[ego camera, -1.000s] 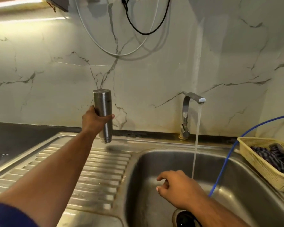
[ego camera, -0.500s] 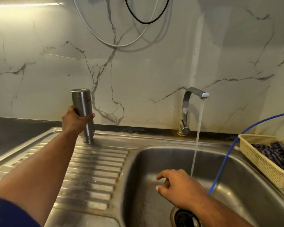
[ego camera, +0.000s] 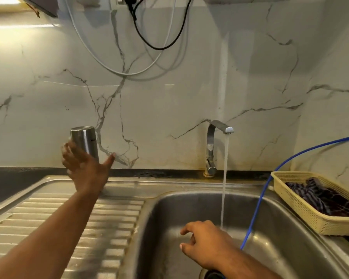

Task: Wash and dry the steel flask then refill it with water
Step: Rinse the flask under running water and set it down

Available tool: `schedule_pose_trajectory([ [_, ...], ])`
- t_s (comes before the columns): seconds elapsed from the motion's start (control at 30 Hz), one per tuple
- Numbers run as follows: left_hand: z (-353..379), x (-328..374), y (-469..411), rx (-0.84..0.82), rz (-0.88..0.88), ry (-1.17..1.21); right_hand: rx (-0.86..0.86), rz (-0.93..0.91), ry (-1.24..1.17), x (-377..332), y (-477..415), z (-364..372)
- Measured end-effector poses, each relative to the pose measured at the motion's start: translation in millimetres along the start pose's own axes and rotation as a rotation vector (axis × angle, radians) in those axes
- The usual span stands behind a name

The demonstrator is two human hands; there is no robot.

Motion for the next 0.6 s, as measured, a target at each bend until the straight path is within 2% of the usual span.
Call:
schedule_pose_trajectory([
  [0.07, 9.9, 40.6, 32.3, -0.094, 0.154, 0.014, 0.009, 0.023, 0.002, 0.0, 2.9, -2.4],
  [0.13, 24.0, 81.2, 69.9, -0.31, 0.292, 0.059, 0.027, 0.04, 0.008, 1.0, 6.3, -5.9],
  [0.2, 37.7, 111.0, 110.2, -0.52, 0.349, 0.077, 0.045, 0.047, 0.014, 1.2, 9.6, -10.3],
  [0.27, 46.2, 129.3, 147.2, -0.66, 0.349, 0.078, 0.076, 0.063, 0.009, 4.4, 14.7, -14.4],
  [0.37, 50.0, 139.2, 187.6, -0.79, 0.284, 0.099, 0.144, 0.109, -0.034, 13.8, 25.2, -24.4],
  [0.47, 52.0, 142.6, 210.9, -0.938, 0.278, 0.082, 0.307, 0.133, -0.06, 22.3, 44.7, -45.0],
  [0.6, 53.8, 144.9, 232.1, -0.921, 0.269, 0.251, 0.447, 0.101, -0.072, 25.3, 70.0, -67.8],
])
Point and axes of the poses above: each hand's wrist, its own y-axis away from the middle knuckle, its own z-axis out of the palm, x = y × z, the point moved 3 cm from there along -y, towards the middle knuckle, and after that the axes turned 9 degrees about -x, right-handed, at the moved point
